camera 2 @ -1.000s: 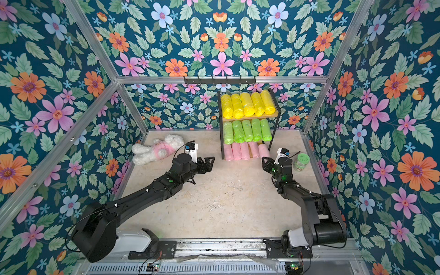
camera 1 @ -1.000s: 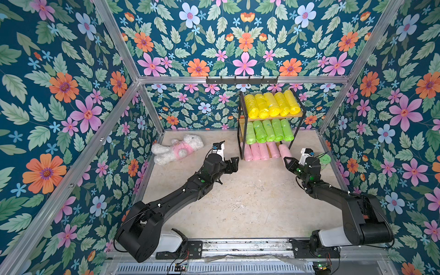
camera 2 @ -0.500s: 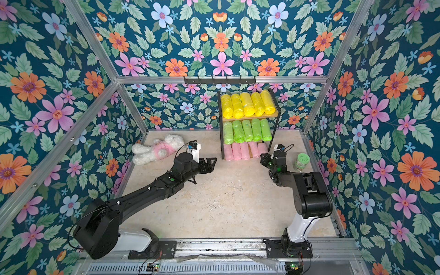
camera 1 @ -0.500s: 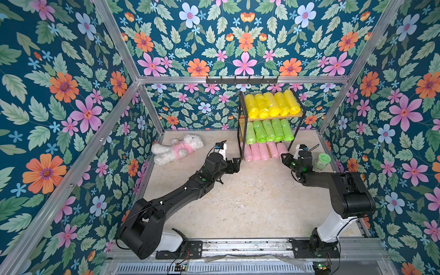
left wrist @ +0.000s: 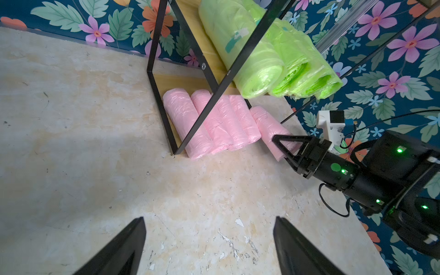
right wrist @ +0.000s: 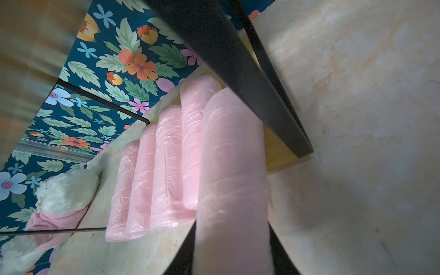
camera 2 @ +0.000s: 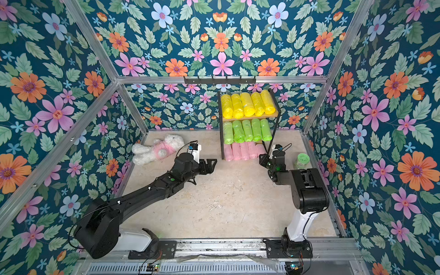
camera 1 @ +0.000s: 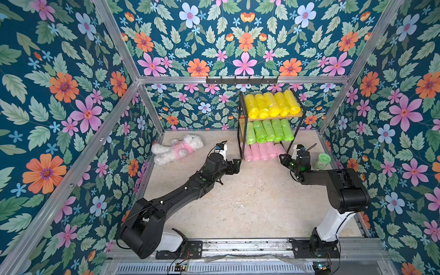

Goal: Sort the rolls of trash bags by color and place them on the shelf
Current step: Place the roll of trash bags on the shelf.

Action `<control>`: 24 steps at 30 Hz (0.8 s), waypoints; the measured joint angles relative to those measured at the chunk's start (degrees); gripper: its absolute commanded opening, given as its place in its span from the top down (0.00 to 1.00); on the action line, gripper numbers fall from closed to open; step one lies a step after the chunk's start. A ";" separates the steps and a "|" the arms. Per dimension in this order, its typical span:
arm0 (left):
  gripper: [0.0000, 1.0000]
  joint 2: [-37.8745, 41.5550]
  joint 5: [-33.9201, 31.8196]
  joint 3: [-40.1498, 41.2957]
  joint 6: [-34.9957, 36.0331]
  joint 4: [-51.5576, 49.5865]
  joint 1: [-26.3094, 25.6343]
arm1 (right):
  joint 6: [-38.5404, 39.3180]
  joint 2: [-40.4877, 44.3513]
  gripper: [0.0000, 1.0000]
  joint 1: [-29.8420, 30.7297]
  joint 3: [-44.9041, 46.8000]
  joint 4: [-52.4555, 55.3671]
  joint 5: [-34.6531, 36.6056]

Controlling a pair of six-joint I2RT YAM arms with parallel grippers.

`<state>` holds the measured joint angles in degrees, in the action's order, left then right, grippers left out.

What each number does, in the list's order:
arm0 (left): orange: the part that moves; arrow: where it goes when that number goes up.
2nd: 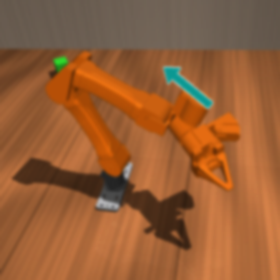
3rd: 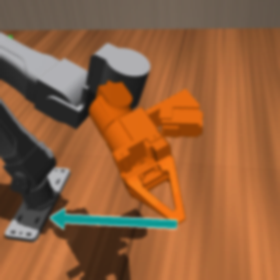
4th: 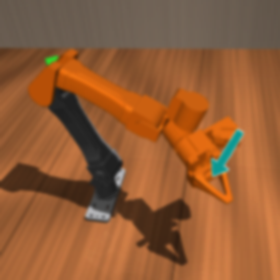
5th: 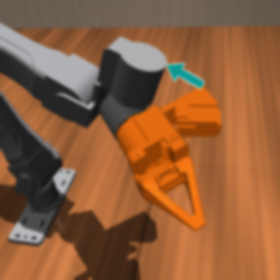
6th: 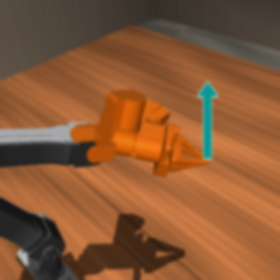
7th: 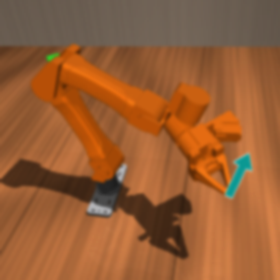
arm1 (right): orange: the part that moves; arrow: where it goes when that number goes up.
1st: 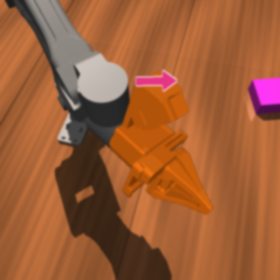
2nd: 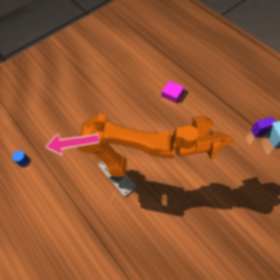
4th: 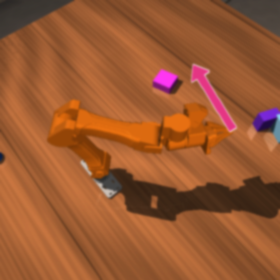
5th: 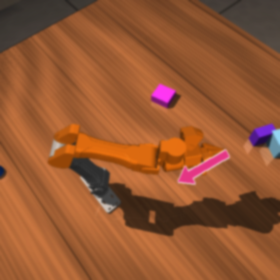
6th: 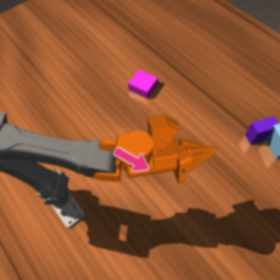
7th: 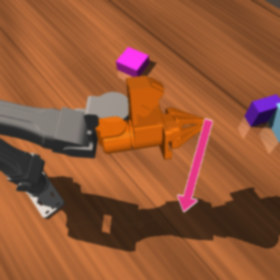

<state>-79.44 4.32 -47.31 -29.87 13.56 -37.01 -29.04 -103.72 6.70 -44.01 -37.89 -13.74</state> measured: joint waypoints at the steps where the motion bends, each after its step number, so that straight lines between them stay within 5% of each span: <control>1: 0.11 -0.07 0.00 -0.15 0.00 -0.02 0.00 | 0.00 -0.09 0.67 0.00 -0.07 0.04 0.26; 24: 0.12 0.63 0.48 -0.28 -0.24 -0.50 0.00 | -0.74 -8.79 0.53 -0.94 -5.18 -4.33 2.16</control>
<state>-78.81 4.80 -47.59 -30.11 13.06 -37.01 -29.78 -112.51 5.76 -49.19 -42.22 -11.57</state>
